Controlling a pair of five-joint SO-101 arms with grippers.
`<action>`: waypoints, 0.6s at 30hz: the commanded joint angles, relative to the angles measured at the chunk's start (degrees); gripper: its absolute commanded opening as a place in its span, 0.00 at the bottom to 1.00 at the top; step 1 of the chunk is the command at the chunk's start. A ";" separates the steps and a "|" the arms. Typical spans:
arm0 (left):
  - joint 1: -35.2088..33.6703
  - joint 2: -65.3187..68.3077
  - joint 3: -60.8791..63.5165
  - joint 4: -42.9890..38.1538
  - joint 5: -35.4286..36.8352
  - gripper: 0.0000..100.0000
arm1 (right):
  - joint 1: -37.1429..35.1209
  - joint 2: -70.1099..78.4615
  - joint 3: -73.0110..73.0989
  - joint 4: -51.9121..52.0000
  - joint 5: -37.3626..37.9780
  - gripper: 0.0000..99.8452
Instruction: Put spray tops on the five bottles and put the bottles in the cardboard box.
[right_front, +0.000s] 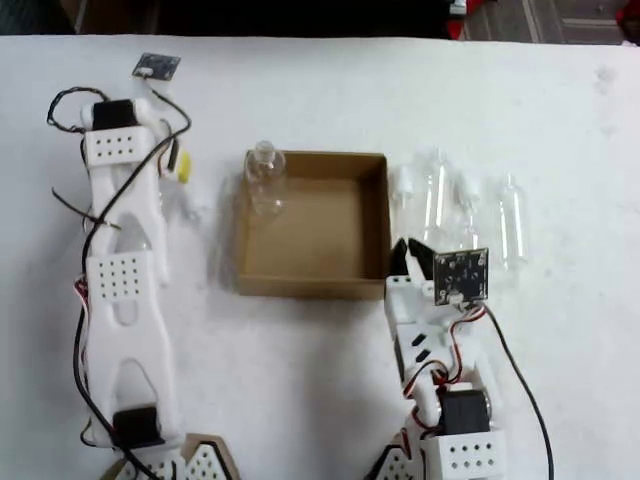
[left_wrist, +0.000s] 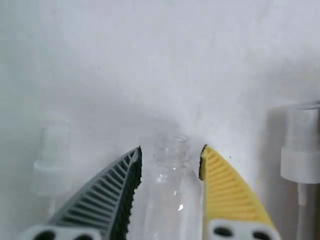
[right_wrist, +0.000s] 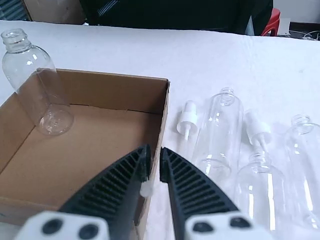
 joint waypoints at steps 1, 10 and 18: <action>1.80 -0.75 -0.26 -1.05 -0.44 0.18 | 0.75 -0.22 0.53 0.13 0.44 0.02; 1.89 -0.75 0.18 -1.05 -0.35 0.18 | 0.75 -0.22 0.53 0.13 0.44 0.02; 1.98 -0.75 -0.26 -0.70 -0.53 0.06 | 0.75 -0.22 0.53 0.22 0.44 0.02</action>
